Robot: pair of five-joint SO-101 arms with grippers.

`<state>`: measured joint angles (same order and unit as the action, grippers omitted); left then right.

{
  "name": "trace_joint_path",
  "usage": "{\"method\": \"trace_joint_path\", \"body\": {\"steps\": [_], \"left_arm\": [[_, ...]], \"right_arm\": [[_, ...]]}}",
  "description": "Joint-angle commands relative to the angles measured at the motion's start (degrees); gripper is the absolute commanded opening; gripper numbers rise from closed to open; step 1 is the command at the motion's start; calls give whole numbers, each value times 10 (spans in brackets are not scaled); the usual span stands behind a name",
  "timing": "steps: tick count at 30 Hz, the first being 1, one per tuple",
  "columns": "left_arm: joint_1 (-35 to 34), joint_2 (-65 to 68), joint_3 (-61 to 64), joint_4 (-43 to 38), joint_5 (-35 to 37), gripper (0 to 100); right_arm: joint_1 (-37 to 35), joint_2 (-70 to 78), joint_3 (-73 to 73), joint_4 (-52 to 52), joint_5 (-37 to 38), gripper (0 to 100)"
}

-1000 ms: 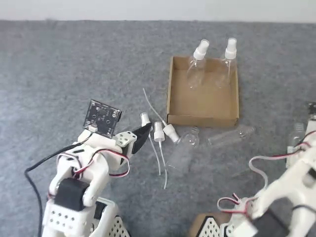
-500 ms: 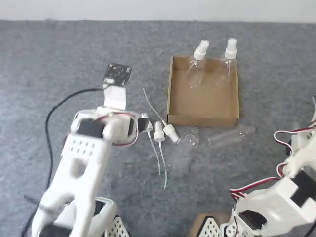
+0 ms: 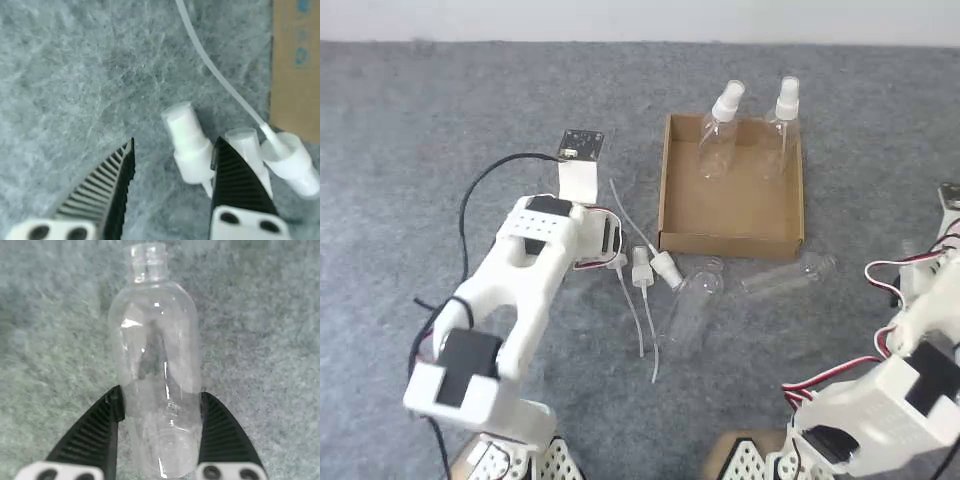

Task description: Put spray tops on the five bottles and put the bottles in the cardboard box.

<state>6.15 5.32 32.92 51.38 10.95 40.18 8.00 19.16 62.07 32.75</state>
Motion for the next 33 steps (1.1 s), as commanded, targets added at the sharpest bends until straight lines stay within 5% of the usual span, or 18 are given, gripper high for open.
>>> {"method": "trace_joint_path", "body": {"steps": [1,19,26,33], "left_arm": [[15,15,-36,-13,9,224],[18,30,-48,26,-74,11],[18,-71,-20,59,-76,11],[14,-229,13,118,-92,11]], "right_arm": [[-8,0,-21,7,-7,71],[-7,0,-21,12,-7,76],[-10,-7,-23,41,-7,288],[-37,-6,-71,69,-6,300]]}}
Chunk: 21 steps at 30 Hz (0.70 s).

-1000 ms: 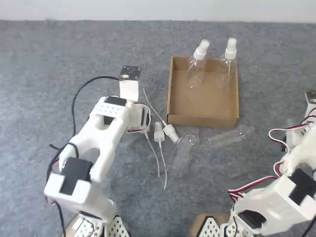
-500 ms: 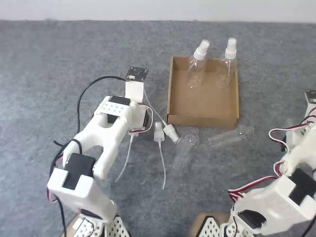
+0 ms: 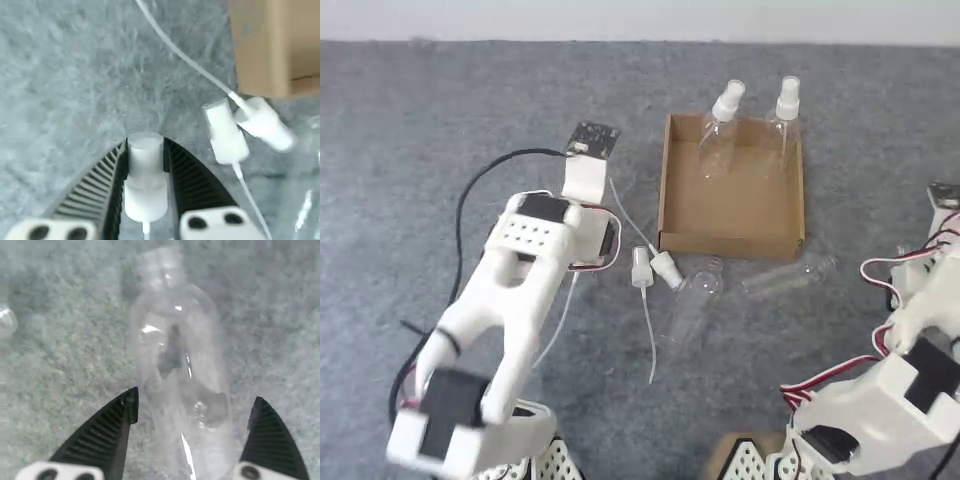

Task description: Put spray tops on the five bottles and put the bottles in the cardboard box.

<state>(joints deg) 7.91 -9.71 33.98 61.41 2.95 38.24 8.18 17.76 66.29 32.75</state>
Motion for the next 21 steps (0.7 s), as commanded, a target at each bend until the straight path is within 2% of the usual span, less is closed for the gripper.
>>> {"method": "trace_joint_path", "body": {"steps": [1,7,11,21], "left_arm": [[-4,-91,11,17,-12,11],[-4,-141,87,-31,-15,12],[-4,-156,109,-40,-31,12],[-4,-157,111,-41,-33,12]], "right_arm": [[-26,-3,-76,41,-4,302],[-58,0,-181,79,4,299],[-78,19,-193,111,51,299],[-55,115,-193,91,123,277]]}}
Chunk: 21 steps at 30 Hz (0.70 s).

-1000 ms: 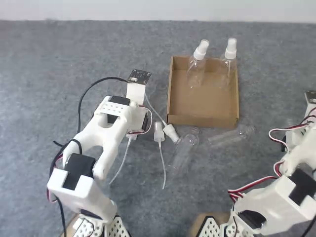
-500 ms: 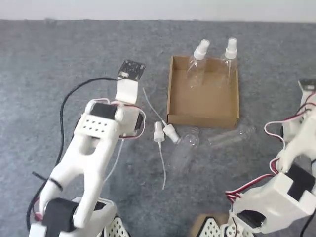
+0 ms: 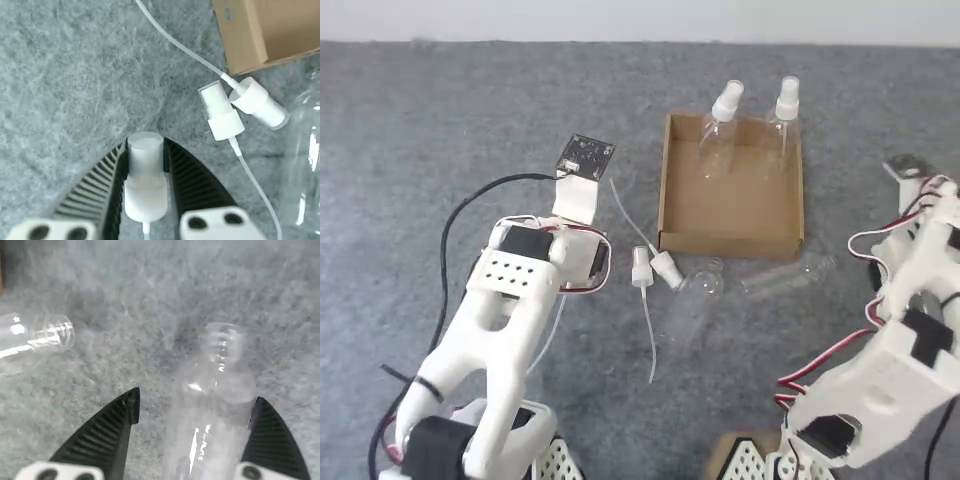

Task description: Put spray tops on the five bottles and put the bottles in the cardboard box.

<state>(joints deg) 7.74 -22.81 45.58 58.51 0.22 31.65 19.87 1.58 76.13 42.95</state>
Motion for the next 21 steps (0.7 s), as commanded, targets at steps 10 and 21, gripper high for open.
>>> {"method": "trace_joint_path", "body": {"steps": [10,21], "left_arm": [[-3,-30,-9,-12,-6,12],[-35,-34,-183,99,-9,12]], "right_arm": [[24,20,-35,-44,21,66],[16,-201,-87,22,-68,11]]}}
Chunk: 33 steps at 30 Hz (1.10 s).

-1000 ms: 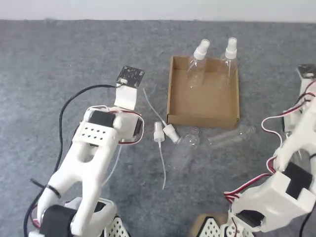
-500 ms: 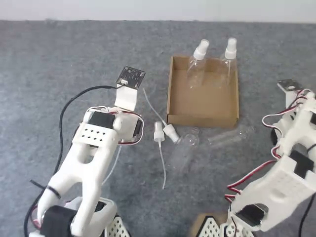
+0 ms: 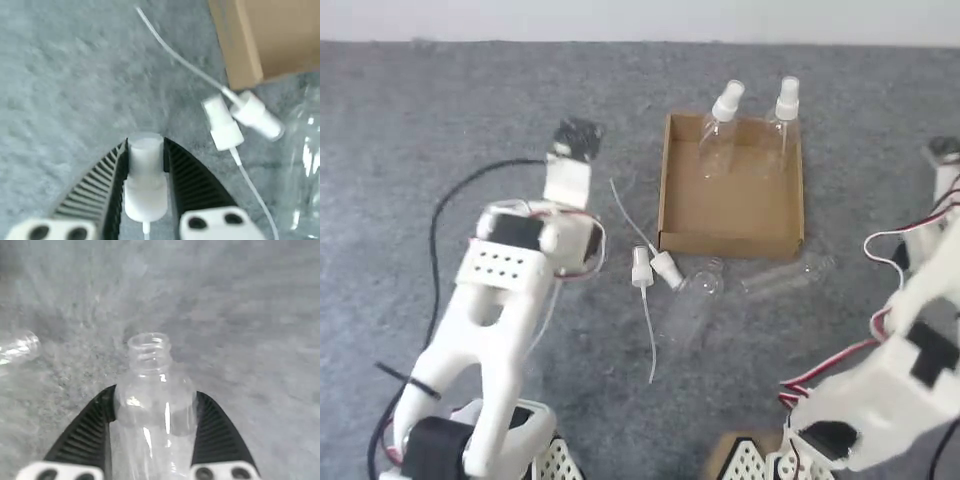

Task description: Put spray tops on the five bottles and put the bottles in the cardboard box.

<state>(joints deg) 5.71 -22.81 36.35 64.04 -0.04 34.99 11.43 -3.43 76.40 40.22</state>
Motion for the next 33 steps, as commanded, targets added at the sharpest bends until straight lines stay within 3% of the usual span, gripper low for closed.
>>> {"method": "trace_joint_path", "body": {"steps": [1,7,14,17,21,28,33], "left_arm": [[-20,-40,-116,60,-6,12],[-50,-141,-229,133,-29,12],[-86,-311,-275,142,-25,12],[-96,-381,-290,140,-25,12],[-91,-447,-326,137,-15,12],[-90,-464,-330,82,79,12],[-90,-462,-329,49,147,12]], "right_arm": [[-30,-151,-31,22,-55,9],[-193,-367,74,18,-133,9],[-562,-580,229,-80,-265,9],[-670,-590,277,-131,-300,6],[-758,-569,348,-229,-313,6],[-851,-554,488,-415,-312,6],[-891,-555,556,-451,-311,6]]}}
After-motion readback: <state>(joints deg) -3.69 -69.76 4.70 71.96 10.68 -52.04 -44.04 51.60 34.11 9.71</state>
